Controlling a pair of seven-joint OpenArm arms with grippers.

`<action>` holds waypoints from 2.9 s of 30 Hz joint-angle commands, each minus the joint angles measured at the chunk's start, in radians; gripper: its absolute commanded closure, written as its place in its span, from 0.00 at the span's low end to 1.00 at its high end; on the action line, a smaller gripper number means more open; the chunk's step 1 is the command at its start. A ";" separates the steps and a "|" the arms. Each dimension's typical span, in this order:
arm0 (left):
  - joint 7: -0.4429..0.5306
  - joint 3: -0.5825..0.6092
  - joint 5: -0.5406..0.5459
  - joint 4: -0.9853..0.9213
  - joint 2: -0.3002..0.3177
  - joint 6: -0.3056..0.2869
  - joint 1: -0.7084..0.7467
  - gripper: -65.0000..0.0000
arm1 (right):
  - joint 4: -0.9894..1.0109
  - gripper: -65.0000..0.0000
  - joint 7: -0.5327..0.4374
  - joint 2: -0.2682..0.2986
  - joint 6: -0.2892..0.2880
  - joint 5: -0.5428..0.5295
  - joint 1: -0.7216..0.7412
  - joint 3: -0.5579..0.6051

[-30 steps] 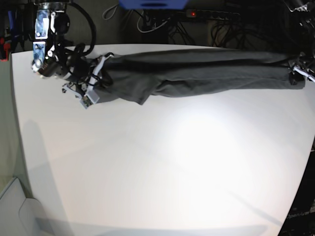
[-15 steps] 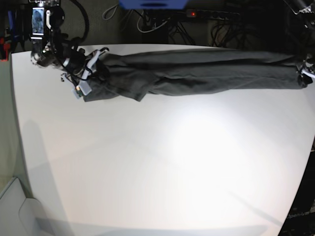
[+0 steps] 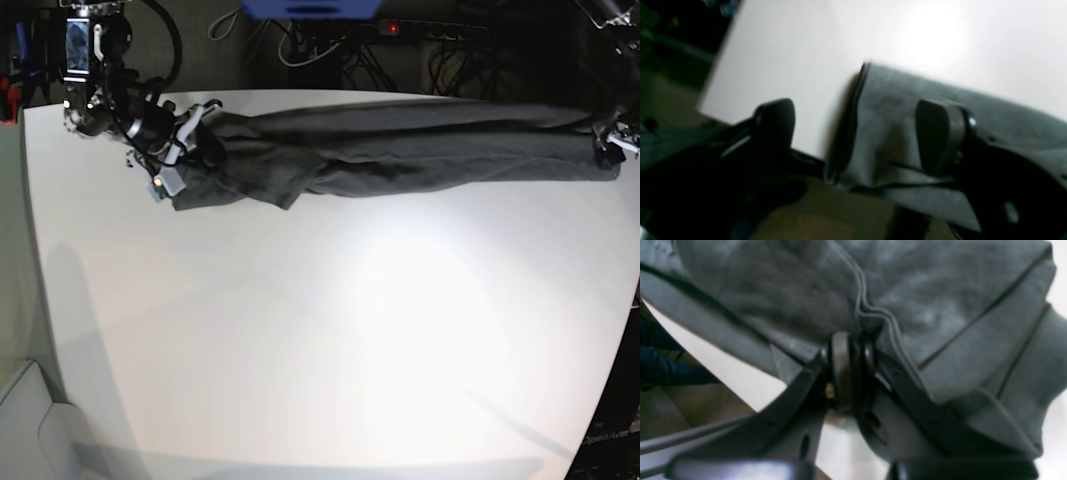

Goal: Layout the t-shirt on the table in an organized manner, then fold the t-shirt properly
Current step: 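Release and regrasp the strip's end with the right gripper, then move the left gripper inward and grasp the strip partway along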

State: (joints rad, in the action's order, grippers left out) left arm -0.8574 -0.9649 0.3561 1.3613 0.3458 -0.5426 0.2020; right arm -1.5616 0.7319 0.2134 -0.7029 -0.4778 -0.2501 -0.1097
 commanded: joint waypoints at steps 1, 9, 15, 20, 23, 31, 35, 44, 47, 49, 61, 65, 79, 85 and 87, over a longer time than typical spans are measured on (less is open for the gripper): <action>0.020 -0.006 0.013 0.005 0.023 0.002 -0.005 0.16 | -0.004 0.93 0.033 0.007 0.005 0.032 -0.002 0.002; 0.031 0.074 0.013 -0.075 0.025 0.002 -0.006 0.16 | -0.004 0.93 0.035 0.007 0.005 0.032 -0.002 0.002; 0.031 0.100 0.004 -0.079 0.019 0.002 -0.036 0.16 | -0.004 0.93 0.035 0.007 0.005 0.032 -0.002 0.002; 0.031 0.100 0.004 -0.081 0.019 0.002 -0.039 0.17 | -0.004 0.93 0.035 0.007 0.005 0.032 -0.002 0.000; 0.031 0.100 0.004 -0.081 0.019 0.002 -0.039 0.32 | -0.006 0.93 0.036 0.007 0.005 0.032 -0.002 0.000; 0.031 0.100 0.002 -0.179 0.028 0.002 -0.068 0.98 | -0.004 0.93 0.036 0.007 0.005 0.032 -0.002 -0.002; 0.031 0.100 -0.025 -0.176 0.039 0.002 -0.075 0.99 | -0.004 0.93 0.038 0.007 0.005 0.032 -0.002 -0.002; -0.029 0.100 -0.030 0.129 0.011 0.002 -0.065 0.99 | -0.004 0.93 0.038 0.007 0.005 0.032 -0.001 -0.002; -0.136 0.100 -0.024 0.278 -0.011 0.002 -0.071 0.99 | -0.004 0.93 0.038 0.007 0.005 0.032 -0.001 -0.002; -0.193 0.102 -0.027 0.370 -0.043 0.002 -0.074 0.99 | -0.004 0.93 0.038 0.007 0.005 0.032 -0.001 -0.002; -0.320 0.355 -0.032 0.610 -0.216 0.016 -0.016 0.99 | -0.006 0.93 0.035 0.007 0.005 0.032 -0.001 -0.002; -0.320 0.395 -0.032 0.611 -0.274 0.017 0.011 0.99 | -0.006 0.93 0.036 0.007 0.005 0.032 -0.001 -0.002; -0.310 0.461 -0.022 0.663 -0.503 0.246 0.041 0.99 | -0.006 0.93 0.039 0.014 0.005 0.032 -0.004 0.000; -0.308 0.522 -0.022 0.663 -0.503 0.315 0.030 0.99 | -0.006 0.93 0.039 0.021 0.005 0.032 -0.005 0.002; -0.283 0.561 -0.022 0.663 -0.503 0.355 0.034 0.99 | -0.006 0.93 0.039 0.021 0.005 0.032 -0.005 0.002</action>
State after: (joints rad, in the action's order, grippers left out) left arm -1.1576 -0.4061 0.3183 2.0056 -0.1532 -0.1822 0.2440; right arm -1.5635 0.7338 0.2211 -0.7029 -0.4805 -0.2501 -0.1051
